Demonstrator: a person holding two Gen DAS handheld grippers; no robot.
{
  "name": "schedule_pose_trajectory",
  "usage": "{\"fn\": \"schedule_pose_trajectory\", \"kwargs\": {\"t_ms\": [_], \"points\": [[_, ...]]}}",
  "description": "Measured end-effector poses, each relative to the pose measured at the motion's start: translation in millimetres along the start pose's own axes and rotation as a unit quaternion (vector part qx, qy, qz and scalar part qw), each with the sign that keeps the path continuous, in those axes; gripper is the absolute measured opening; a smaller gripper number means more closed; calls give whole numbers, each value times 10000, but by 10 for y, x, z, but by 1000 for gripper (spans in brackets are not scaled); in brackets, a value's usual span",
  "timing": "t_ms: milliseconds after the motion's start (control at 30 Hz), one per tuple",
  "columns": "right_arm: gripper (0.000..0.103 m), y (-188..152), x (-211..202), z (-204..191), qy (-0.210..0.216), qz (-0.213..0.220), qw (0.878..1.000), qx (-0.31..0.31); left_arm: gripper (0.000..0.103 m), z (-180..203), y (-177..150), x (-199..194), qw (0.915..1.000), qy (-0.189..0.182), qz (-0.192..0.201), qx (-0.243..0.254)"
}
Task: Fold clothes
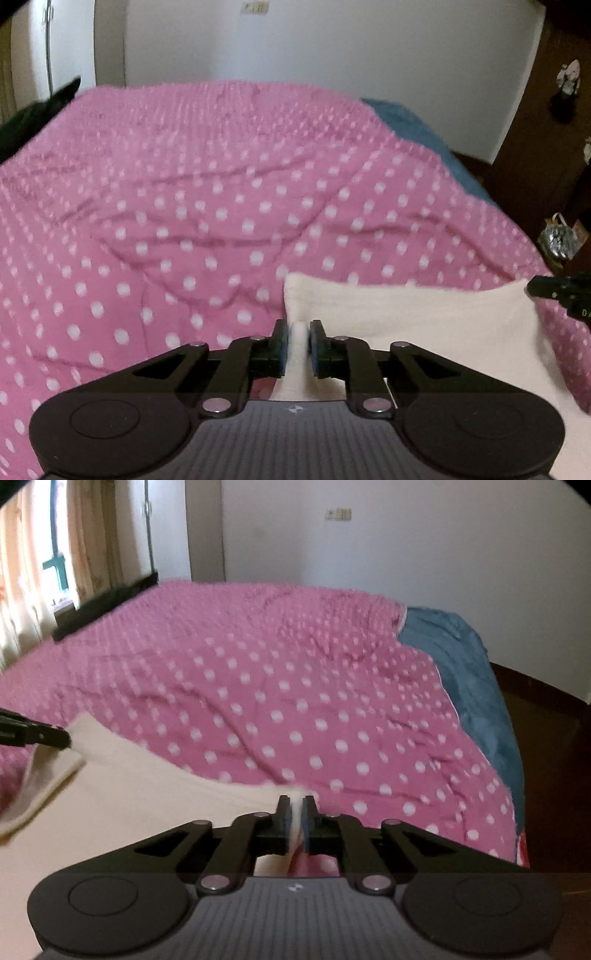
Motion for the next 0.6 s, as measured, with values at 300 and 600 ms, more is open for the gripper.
{"fn": "schedule_pose_trajectory", "kwargs": {"t_ms": [300,600], "points": [[33,-139,-503,-222,529,159,9983,-187,25,76,-112,-433,9993,-30,322,196],[53,-382,-939,-618,1262,187,9908,-454,40,509,-438,-274,9980,-6,-64,635]]}}
Point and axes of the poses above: each gripper's, at about its wrist camera, not at the fingertips, and x roughly the way its jaws point, z to its right, y to its top, the point moved 1 cm from there along x, roughly the way its jaws point, and after that the axes turned 11 degrees about -x, right-handed, at the moved point
